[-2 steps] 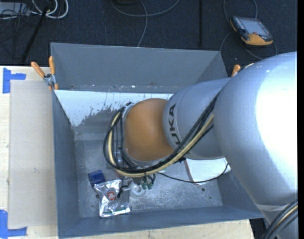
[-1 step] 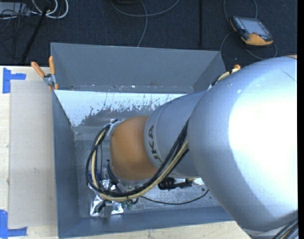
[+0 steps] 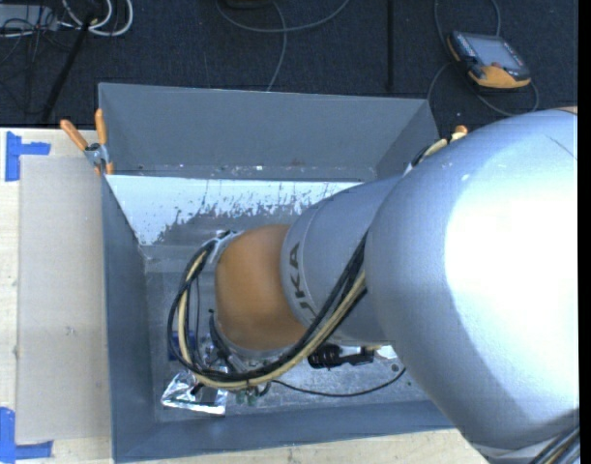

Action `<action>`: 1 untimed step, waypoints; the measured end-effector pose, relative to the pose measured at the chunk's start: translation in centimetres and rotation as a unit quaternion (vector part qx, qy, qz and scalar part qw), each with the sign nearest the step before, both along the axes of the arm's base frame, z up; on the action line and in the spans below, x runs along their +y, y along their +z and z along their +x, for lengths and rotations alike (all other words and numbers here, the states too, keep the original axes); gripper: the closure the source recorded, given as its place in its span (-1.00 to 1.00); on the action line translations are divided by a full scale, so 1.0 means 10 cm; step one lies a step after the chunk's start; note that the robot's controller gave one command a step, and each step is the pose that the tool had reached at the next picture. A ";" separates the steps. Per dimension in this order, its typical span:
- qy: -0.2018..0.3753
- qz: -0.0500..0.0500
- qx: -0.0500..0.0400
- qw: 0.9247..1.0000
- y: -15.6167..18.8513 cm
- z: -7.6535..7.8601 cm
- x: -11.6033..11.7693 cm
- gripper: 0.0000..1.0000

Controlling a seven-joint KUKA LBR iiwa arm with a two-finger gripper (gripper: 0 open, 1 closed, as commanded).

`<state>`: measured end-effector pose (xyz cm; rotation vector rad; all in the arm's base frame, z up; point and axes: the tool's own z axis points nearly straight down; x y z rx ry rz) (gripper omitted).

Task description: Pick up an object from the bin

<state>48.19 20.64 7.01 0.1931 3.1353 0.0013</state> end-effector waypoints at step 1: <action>-0.026 0.001 -0.004 1.000 1.22 0.44 -0.18 1.00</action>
Offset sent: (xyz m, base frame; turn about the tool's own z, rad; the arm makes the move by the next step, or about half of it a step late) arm 0.0408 -0.0180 0.1177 0.0522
